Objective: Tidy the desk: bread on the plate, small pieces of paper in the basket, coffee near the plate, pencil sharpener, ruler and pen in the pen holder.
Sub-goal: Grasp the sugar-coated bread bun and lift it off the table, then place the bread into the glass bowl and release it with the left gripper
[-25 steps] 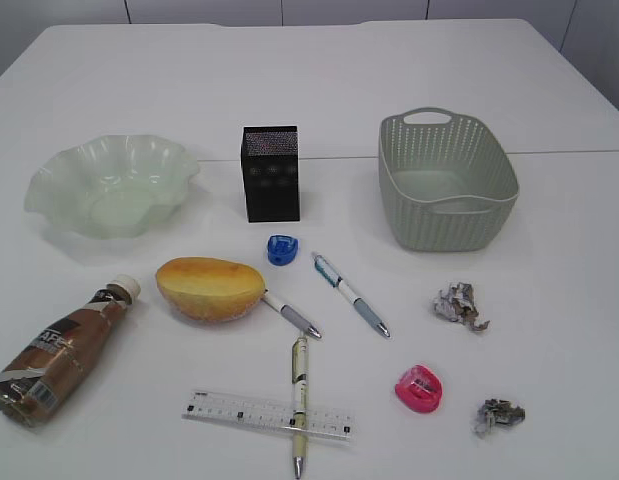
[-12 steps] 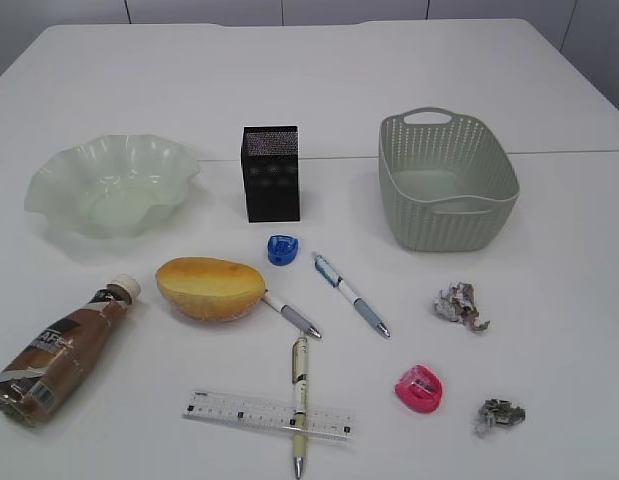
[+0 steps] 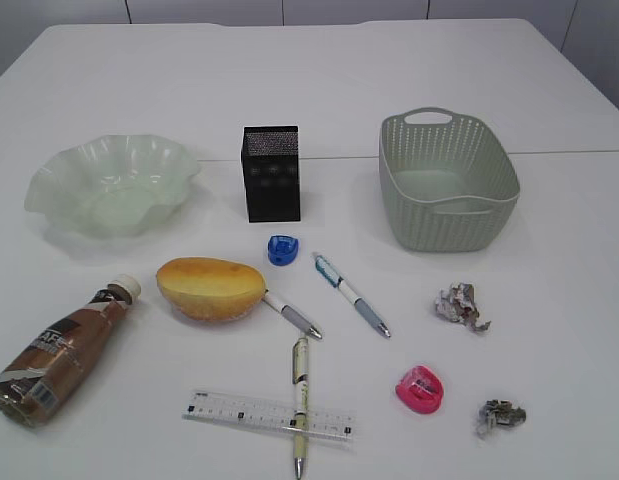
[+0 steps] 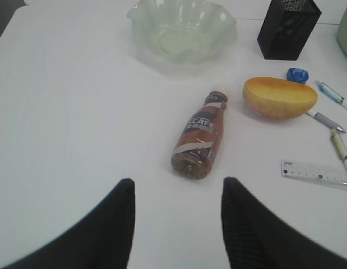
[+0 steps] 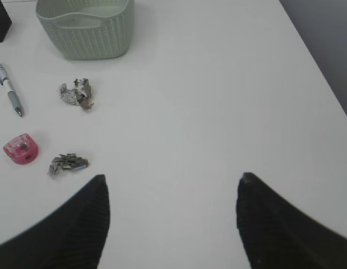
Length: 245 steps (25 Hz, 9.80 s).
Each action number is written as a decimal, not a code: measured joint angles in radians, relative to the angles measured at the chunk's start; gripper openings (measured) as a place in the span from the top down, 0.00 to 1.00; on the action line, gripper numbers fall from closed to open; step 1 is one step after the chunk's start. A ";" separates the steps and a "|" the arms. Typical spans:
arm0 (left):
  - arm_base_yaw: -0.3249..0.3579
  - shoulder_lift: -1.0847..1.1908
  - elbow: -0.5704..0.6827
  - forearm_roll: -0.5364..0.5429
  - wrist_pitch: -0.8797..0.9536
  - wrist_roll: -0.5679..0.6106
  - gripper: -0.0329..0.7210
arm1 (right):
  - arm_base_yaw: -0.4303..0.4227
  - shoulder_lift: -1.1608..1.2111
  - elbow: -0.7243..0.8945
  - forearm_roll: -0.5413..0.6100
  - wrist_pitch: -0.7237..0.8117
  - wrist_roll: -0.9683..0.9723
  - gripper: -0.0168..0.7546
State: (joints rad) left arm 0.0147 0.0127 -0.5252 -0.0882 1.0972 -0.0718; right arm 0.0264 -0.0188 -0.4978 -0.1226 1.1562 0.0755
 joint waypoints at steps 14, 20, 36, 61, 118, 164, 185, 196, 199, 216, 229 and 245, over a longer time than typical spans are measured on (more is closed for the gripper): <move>0.000 0.035 -0.021 -0.088 -0.049 -0.002 0.48 | 0.000 0.042 -0.057 0.046 -0.159 0.045 0.31; 0.000 0.181 -0.051 -0.110 -0.265 0.041 0.48 | 0.000 0.234 -0.060 0.113 -0.353 0.049 0.31; -0.005 0.695 -0.075 -0.135 -0.622 0.104 0.48 | 0.000 0.817 -0.268 0.155 -0.396 0.050 0.31; -0.232 1.749 -0.920 -0.255 -0.176 0.876 0.48 | 0.000 1.028 -0.295 0.163 -0.224 0.046 0.31; -0.464 1.939 -0.800 -0.165 -0.409 1.280 0.13 | 0.000 1.195 -0.429 0.224 -0.228 -0.075 0.31; -0.464 1.923 -0.799 -0.179 -0.418 1.280 0.59 | 0.000 1.207 -0.429 0.224 -0.244 -0.085 0.32; -0.150 1.836 -0.795 -0.549 -1.005 1.186 0.56 | 0.000 1.207 -0.429 0.225 -0.244 -0.087 0.32; -0.142 1.995 -0.795 -0.592 -1.097 1.185 0.49 | 0.000 1.207 -0.429 0.225 -0.244 -0.087 0.32; -0.140 2.014 -0.795 -0.628 -1.097 1.185 0.43 | 0.000 1.207 -0.429 0.225 -0.244 -0.087 0.32; -0.140 2.019 -0.795 -0.660 -1.142 1.185 0.23 | 0.000 1.207 -0.429 0.225 -0.238 -0.087 0.32; -0.140 2.019 -0.795 -0.652 -1.118 1.185 0.09 | 0.000 1.209 -0.429 0.225 -0.235 -0.087 0.32; -0.180 1.842 -0.795 -0.090 -0.570 0.629 0.17 | 0.000 1.209 -0.429 0.247 -0.235 -0.087 0.32</move>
State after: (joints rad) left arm -0.1655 1.8543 -1.3206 -0.1780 0.5267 0.5570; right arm 0.0264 1.1902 -0.9265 0.1244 0.9208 -0.0111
